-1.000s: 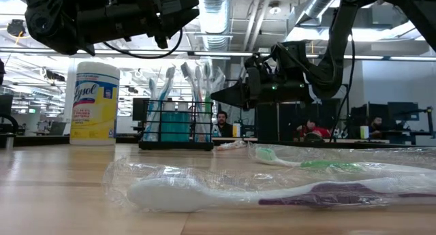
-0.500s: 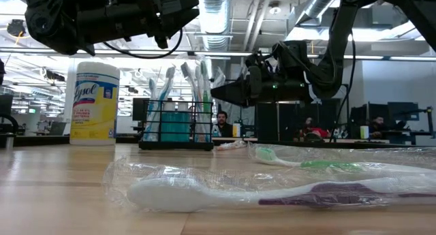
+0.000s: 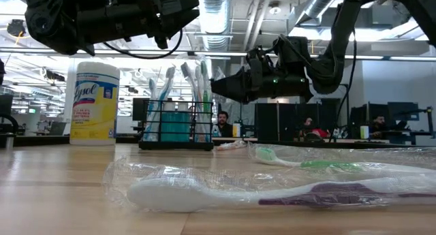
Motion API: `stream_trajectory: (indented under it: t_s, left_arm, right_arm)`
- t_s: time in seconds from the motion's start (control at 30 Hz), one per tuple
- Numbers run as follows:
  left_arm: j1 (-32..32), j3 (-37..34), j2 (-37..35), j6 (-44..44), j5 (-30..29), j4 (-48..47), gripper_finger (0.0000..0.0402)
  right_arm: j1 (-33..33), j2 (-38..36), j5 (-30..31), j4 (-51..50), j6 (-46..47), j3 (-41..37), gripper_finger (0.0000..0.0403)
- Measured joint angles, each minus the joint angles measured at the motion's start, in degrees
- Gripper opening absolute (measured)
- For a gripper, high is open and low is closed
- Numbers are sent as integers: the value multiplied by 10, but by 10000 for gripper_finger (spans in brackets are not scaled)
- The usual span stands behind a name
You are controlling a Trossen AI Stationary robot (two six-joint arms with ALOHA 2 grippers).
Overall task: Pick & Place toothbrushing station
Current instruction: Put the green toothbrush into the mesh organizer
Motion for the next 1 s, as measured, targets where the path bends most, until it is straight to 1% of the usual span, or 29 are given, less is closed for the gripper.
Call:
stream_trajectory:
  t_s: [0.23, 0.47, 0.67, 0.87, 1.0]
  left_arm:
    - [0, 0, 0, 0, 0, 0, 145]
    - [0, 0, 0, 0, 1, 0, 145]
    - [0, 0, 0, 0, 3, 0, 145]
    - [0, 0, 0, 0, 3, 0, 145]
    - [0, 0, 0, 0, 2, 0, 145]
  right_arm:
    - [0, -40, -4, -115, -17, 0, 181]
    - [18, -82, -8, -196, -28, 0, 167]
    - [28, -115, -8, -301, -34, 0, 158]
    - [45, -153, -11, -428, -34, 0, 148]
    - [57, -172, -11, -482, -34, 0, 139]
